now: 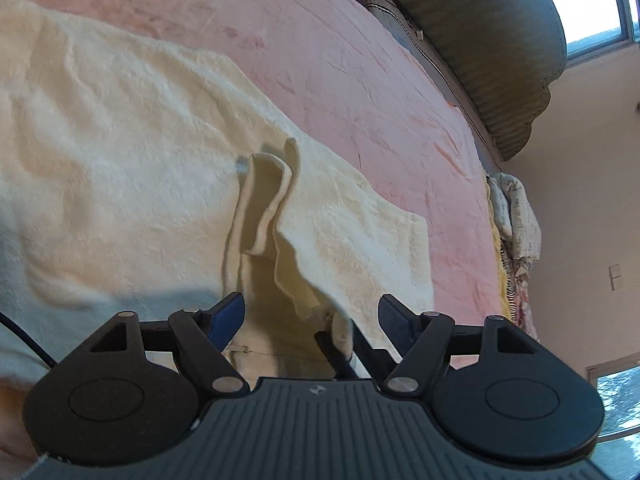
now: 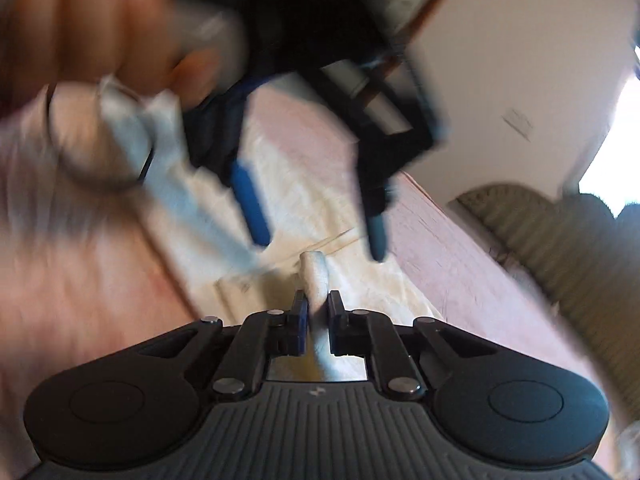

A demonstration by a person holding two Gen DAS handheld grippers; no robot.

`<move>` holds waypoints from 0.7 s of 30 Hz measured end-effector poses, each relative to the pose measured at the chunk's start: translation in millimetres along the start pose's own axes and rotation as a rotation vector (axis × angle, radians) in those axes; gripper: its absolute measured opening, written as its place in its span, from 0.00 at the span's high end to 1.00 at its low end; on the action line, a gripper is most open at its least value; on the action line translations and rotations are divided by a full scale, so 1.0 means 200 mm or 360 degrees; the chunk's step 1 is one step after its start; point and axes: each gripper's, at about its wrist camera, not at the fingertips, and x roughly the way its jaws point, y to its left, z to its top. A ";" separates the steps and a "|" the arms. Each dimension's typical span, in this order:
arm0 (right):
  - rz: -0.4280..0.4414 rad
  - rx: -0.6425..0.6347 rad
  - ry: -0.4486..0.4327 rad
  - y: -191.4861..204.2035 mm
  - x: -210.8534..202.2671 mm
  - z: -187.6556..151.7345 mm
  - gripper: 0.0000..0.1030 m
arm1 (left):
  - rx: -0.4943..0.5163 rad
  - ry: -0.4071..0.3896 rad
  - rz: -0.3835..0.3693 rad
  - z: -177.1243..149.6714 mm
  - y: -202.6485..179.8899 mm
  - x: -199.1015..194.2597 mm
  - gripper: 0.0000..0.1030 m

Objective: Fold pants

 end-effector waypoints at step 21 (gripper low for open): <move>0.0084 0.0595 0.0219 -0.31 0.09 -0.06 0.90 | -0.0029 -0.0231 0.0087 -0.01 0.05 0.02 0.99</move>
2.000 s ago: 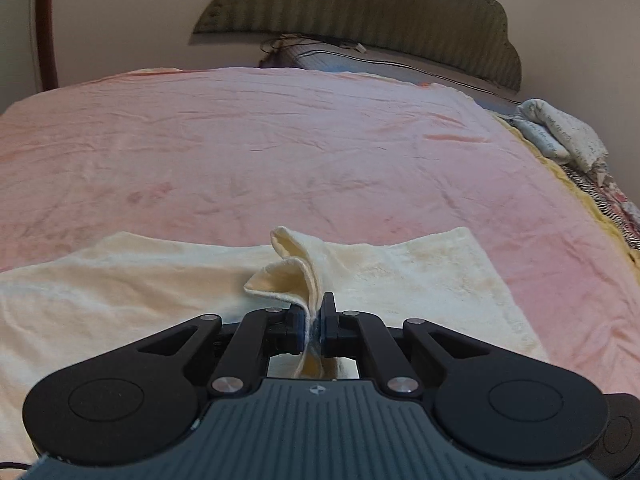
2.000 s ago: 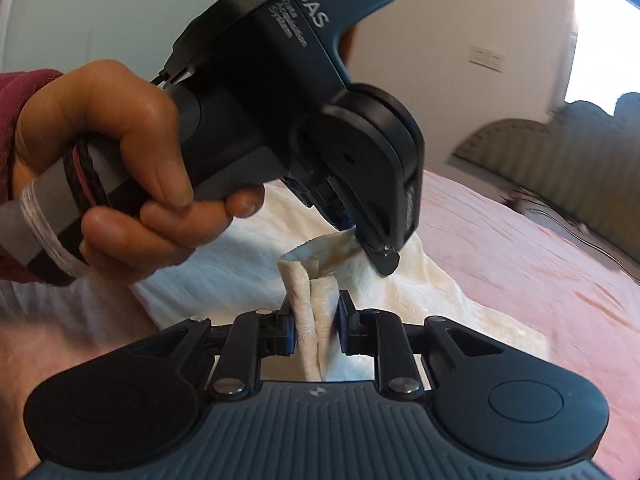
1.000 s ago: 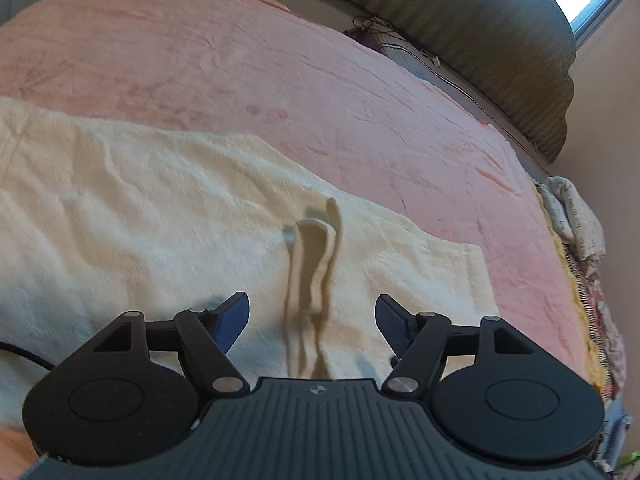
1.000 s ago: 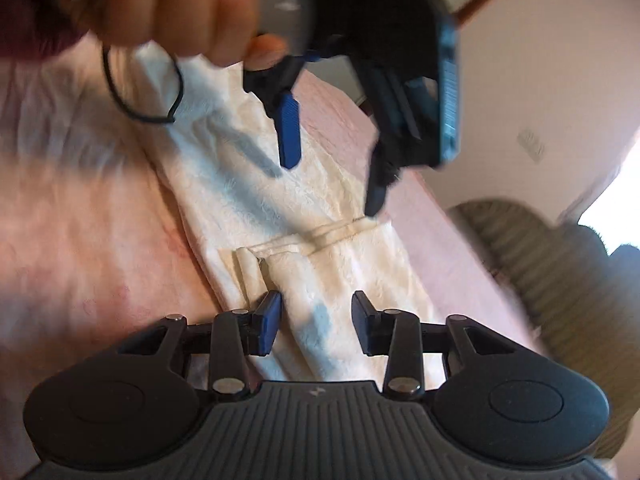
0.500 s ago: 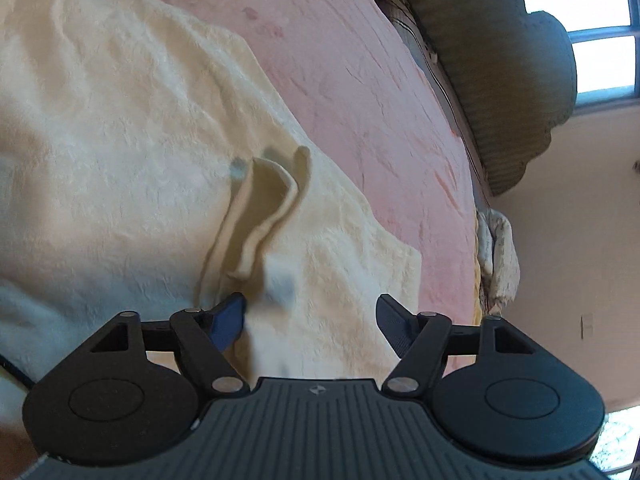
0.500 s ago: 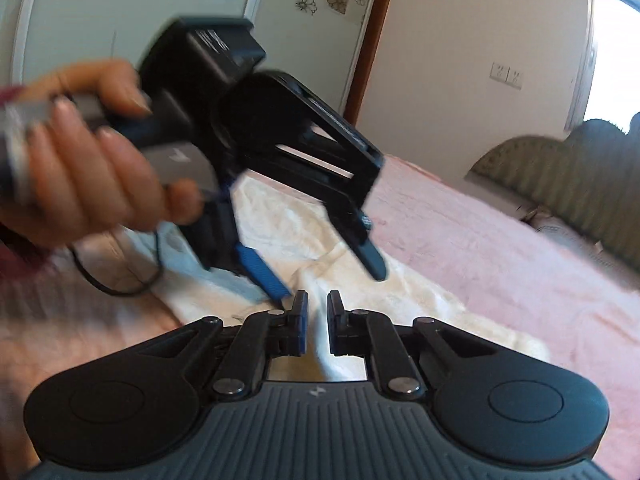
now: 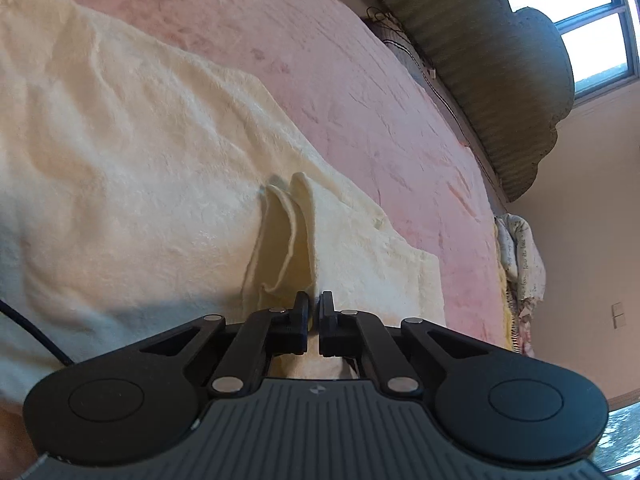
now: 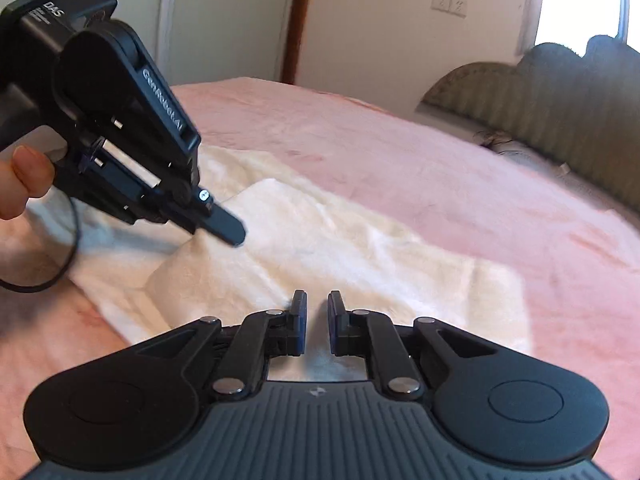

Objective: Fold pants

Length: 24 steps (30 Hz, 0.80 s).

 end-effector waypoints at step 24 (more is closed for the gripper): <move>0.0143 0.0017 -0.0004 0.14 0.10 0.11 0.89 | 0.0232 -0.0270 0.0407 0.07 0.15 -0.35 0.43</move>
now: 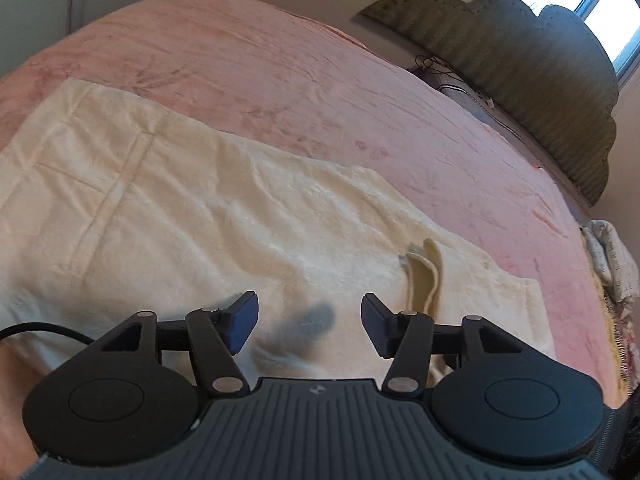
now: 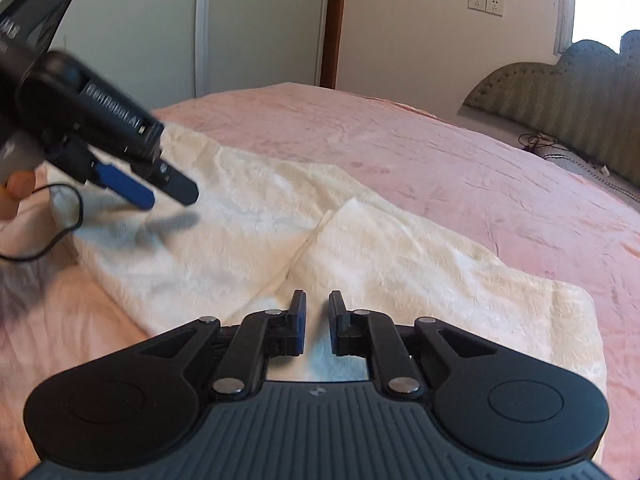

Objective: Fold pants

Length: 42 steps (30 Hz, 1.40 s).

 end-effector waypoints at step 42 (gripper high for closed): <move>-0.0044 0.0137 -0.0005 0.02 -0.05 0.00 0.38 | -0.0016 0.0097 -0.0275 0.11 -0.27 0.47 0.50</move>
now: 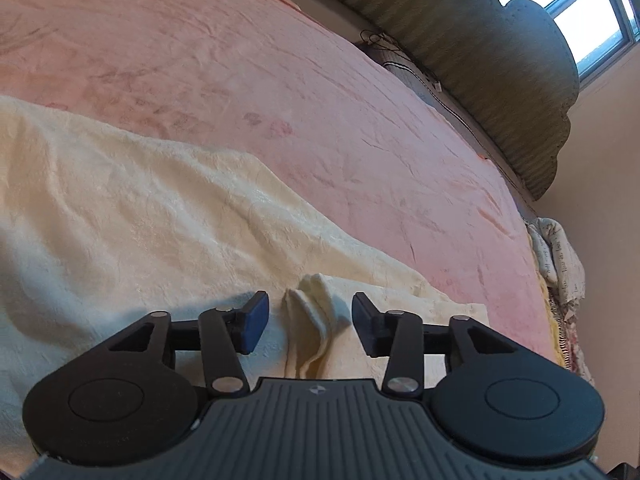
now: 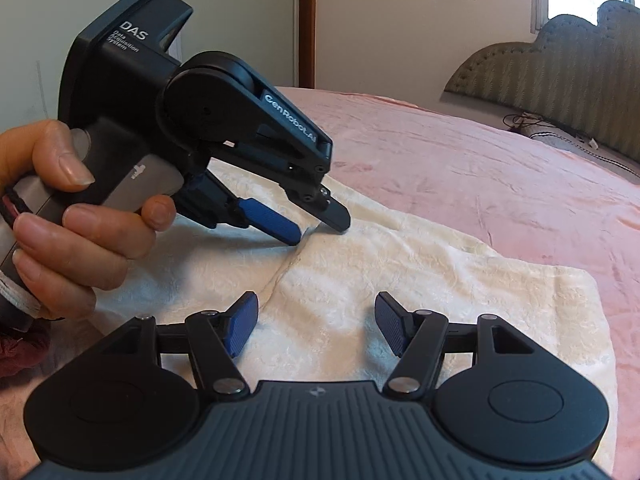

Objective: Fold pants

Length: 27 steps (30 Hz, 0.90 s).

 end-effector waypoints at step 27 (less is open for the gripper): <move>0.0100 0.0091 0.0075 -0.04 0.03 -0.02 0.30 | 0.0352 -0.0232 0.0421 -0.09 0.04 -0.38 0.38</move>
